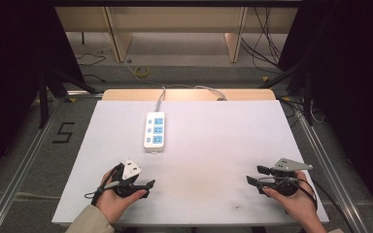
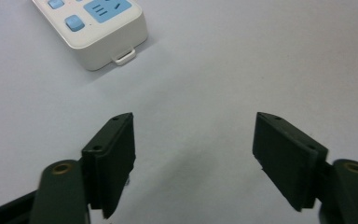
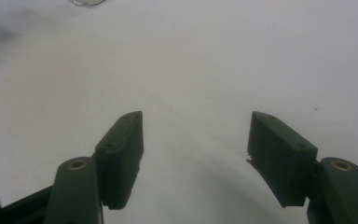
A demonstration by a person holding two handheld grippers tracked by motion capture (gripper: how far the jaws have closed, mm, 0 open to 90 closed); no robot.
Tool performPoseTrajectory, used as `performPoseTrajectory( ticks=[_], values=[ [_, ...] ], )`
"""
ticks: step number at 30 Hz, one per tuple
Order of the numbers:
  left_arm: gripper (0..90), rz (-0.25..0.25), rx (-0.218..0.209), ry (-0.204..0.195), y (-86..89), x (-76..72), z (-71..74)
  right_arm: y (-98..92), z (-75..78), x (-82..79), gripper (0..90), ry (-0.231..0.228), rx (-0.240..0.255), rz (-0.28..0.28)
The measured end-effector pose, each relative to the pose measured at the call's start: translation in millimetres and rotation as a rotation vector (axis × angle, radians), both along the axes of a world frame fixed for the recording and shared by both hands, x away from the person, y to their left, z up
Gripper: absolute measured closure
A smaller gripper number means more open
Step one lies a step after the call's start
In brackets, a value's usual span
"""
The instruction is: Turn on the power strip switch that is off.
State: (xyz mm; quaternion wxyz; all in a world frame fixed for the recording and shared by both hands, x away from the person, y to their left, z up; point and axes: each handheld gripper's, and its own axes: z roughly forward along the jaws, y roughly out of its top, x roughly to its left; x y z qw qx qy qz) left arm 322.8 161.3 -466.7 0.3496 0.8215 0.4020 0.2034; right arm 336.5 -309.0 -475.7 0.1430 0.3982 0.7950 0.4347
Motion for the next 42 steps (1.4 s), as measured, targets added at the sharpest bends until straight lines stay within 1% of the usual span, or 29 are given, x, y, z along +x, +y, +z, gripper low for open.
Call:
performPoseTrajectory(
  ticks=[1, 2, 3, 5, 8, 9, 12, 14, 16, 19, 20, 22, 26, 27, 32, 33, 40, 42],
  values=[
    [35.6, 0.009, 0.003, -0.003, 0.7, -0.3, 0.3, 0.1, 0.0, -0.1, 36.9, -0.001, 0.000, 0.000],
    [40.6, 0.009, 0.008, -0.004, 1.8, -0.5, 1.1, 0.3, 0.0, -0.1, 36.8, -0.003, 0.000, 0.001],
    [47.9, 0.012, 0.012, -0.009, 2.9, -1.0, 1.9, 0.7, 0.2, -0.4, 36.8, -0.002, 0.000, 0.000],
    [58.1, 0.012, 0.016, -0.016, 4.3, -1.3, 3.7, 1.4, 0.8, -1.0, 36.9, -0.002, -0.002, 0.001],
    [72.5, 0.010, 0.040, -0.001, 5.8, -1.5, 5.2, 2.6, 1.0, -1.1, 36.8, -0.004, -0.002, 0.003],
    [77.4, 0.012, 0.041, 0.002, 5.6, -1.5, 5.2, 2.8, 0.9, -1.0, 36.8, -0.005, -0.002, 0.005],
    [88.4, 0.028, 0.053, 0.011, 6.2, -0.6, 7.5, 3.0, 0.5, -0.7, 36.8, -0.004, -0.001, 0.008],
    [89.5, 0.035, 0.049, 0.014, 6.4, 0.5, 9.0, 2.8, 0.5, -0.7, 36.8, -0.003, -0.001, 0.005],
    [89.6, 0.034, 0.058, 0.020, 6.1, 1.2, 10.2, 2.6, 0.4, -0.5, 36.8, -0.003, 0.001, 0.004],
    [89.7, 0.047, 0.046, 0.029, 5.3, 2.0, 11.6, 2.9, 0.5, -0.6, 36.8, -0.003, 0.000, 0.006],
    [89.7, 0.053, 0.034, 0.035, 5.1, 2.4, 11.8, 3.0, 0.5, -0.6, 36.8, -0.004, 0.001, 0.007],
    [89.7, 0.059, 0.024, 0.046, 5.1, 3.5, 13.4, 3.0, 0.5, -0.5, 36.8, -0.005, -0.001, 0.008],
    [89.7, 0.066, 0.027, 0.051, 3.2, 7.8, 16.6, 3.2, 0.3, -0.3, 36.8, -0.004, -0.001, 0.006],
    [89.7, 0.068, 0.022, 0.048, 2.4, 9.1, 16.8, 3.3, 0.2, -0.3, 36.8, -0.004, -0.001, 0.006],
    [89.7, 0.069, 0.029, 0.050, 1.4, 15.7, 18.5, 3.1, 0.3, -0.3, 36.8, -0.002, -0.001, 0.003],
    [89.7, 0.074, 0.024, 0.053, 1.0, 17.0, 18.9, 3.1, 0.2, -0.2, 36.8, -0.003, -0.002, 0.003],
    [89.7, 0.087, 0.029, 0.054, 0.0, 27.7, 20.3, 3.1, 0.1, 0.0, 36.8, 0.002, -0.003, 0.001],
    [89.7, 0.083, 0.039, 0.060, -0.4, 30.8, 21.3, 3.2, -0.1, 0.1, 36.8, 0.003, -0.002, 0.000]
  ],
)
